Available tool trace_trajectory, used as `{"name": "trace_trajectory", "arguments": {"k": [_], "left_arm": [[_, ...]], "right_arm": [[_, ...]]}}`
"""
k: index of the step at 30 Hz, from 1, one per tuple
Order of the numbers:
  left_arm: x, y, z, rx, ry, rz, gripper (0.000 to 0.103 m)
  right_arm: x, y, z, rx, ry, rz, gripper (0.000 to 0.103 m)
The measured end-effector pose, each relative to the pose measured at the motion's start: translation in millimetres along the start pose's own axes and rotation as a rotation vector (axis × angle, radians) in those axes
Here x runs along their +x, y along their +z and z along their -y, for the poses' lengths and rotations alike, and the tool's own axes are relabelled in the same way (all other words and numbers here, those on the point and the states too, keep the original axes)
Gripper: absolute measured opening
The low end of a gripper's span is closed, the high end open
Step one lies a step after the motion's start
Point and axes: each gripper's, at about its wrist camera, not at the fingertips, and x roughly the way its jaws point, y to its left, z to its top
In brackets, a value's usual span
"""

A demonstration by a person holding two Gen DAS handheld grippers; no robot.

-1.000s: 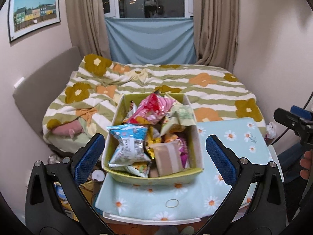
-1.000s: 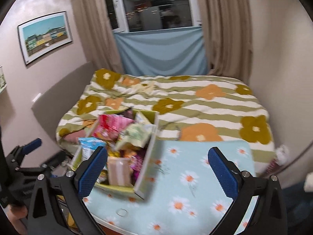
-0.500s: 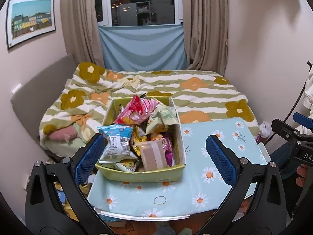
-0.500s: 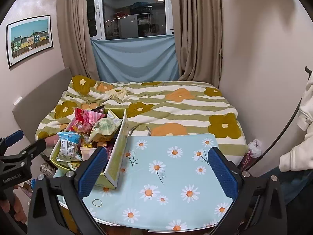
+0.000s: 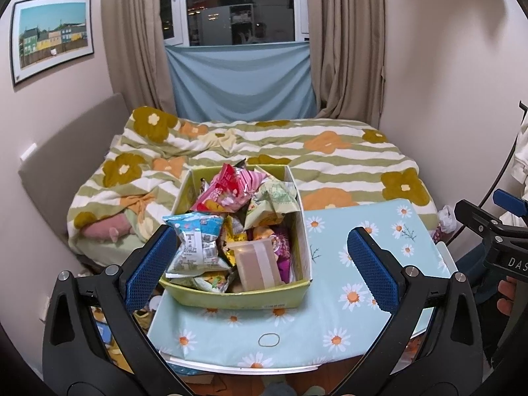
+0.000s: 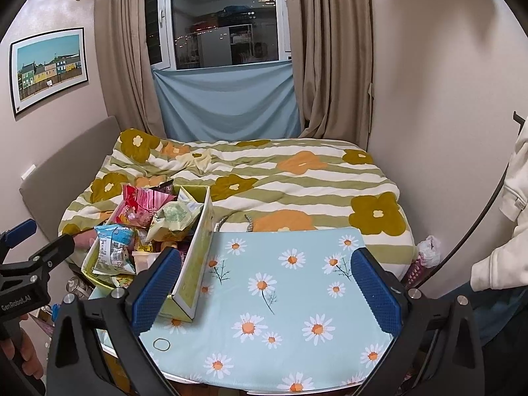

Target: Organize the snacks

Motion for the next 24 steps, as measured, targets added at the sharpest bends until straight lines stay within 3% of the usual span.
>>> {"name": "trace_trajectory", "arguments": {"k": [24], "left_arm": [[6.0,6.4,-2.7,0.007,-0.005,-0.001,0.103]], "right_arm": [[7.8,2.7,2.8,0.000,-0.014,-0.002,0.102]]}}
